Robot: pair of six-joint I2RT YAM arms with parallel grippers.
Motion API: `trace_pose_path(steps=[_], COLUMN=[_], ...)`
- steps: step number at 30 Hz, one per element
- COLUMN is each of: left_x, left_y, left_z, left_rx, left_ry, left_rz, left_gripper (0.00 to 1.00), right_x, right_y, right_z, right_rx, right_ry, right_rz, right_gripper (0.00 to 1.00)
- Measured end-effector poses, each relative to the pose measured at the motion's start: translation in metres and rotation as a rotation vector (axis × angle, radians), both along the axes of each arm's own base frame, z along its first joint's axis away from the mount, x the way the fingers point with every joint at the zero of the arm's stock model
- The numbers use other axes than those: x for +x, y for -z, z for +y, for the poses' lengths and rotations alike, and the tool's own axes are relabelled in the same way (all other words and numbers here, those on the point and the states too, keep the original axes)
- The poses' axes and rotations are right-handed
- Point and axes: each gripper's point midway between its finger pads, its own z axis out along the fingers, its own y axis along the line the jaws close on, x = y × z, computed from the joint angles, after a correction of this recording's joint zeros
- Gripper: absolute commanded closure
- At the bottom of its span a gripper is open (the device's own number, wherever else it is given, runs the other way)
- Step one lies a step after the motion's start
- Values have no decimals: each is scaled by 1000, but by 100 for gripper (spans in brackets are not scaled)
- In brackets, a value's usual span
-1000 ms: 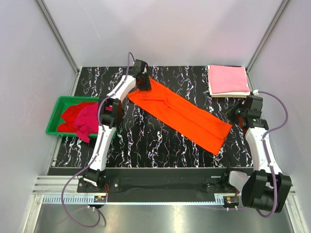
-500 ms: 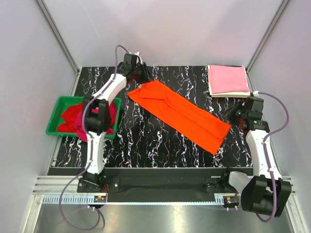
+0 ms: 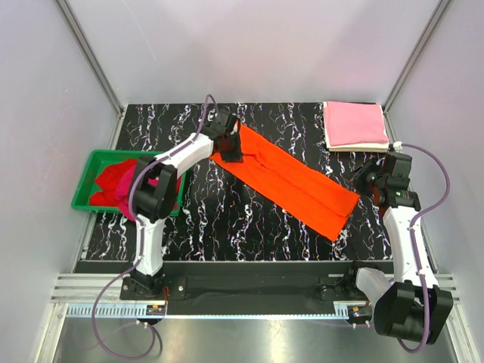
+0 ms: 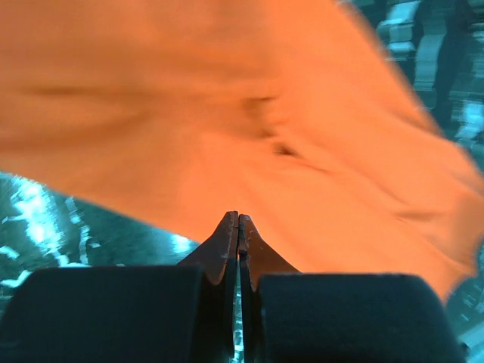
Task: Fold and stack the t-shirts
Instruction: Fold the tshirt
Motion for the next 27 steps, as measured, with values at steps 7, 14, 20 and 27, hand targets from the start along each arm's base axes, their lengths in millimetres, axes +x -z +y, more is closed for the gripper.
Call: trace_pose_path(steps=[7,14,20,27], left_x=[7,44,89,138], left_y=[71,70,68,64], left_z=[19,14,0,-8], left_rx=[105,134,89,-55], left_ry=[-89,-142,-150,-101], left_rz=[140,105,55,-13], left_gripper=[100,100,100,96], right_x=[-3,-6,-6,-5], right_y=[-3,1,2,1], right_z=[2,4,5,5], right_rx=[0,7,12,11], right_ry=[-9,-17,-20,-20], right_rz=[-16,-11,-10,-15], right_gripper=[72,72,71,71])
